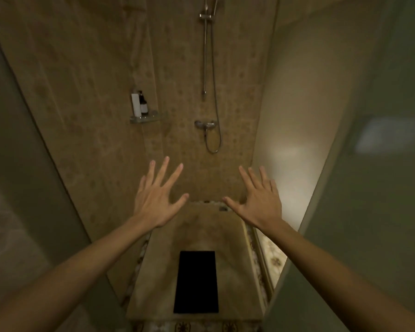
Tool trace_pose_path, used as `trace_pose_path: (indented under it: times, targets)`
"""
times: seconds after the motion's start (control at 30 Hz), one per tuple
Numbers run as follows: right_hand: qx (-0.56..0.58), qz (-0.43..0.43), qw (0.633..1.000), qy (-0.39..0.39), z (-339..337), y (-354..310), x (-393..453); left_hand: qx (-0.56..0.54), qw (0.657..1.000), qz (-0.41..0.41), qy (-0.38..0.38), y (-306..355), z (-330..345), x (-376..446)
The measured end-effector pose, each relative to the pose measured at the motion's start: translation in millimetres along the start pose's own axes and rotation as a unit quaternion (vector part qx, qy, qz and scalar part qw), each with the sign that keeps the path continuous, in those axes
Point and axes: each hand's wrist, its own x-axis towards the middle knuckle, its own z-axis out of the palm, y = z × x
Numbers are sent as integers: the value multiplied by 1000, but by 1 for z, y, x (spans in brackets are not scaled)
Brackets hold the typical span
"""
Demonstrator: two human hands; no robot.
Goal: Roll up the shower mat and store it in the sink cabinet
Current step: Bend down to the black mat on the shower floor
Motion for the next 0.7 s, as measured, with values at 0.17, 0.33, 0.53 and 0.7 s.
trace_pose_path:
  times: [0.17,0.33,0.53,0.7]
  targets:
    - [6,6,997,-73,88,19,46,-38,998,-24,-51,-31,88,50]
    - [21,8,995,-101,160,31,108,-54,992,-44,-105,-64,161,109]
    - [40,11,986,-159,222,52,158,-106,988,-19,-115,-91,217,156]
    - [59,27,981,-184,263,76,195,-113,978,-9,-174,-111,258,204]
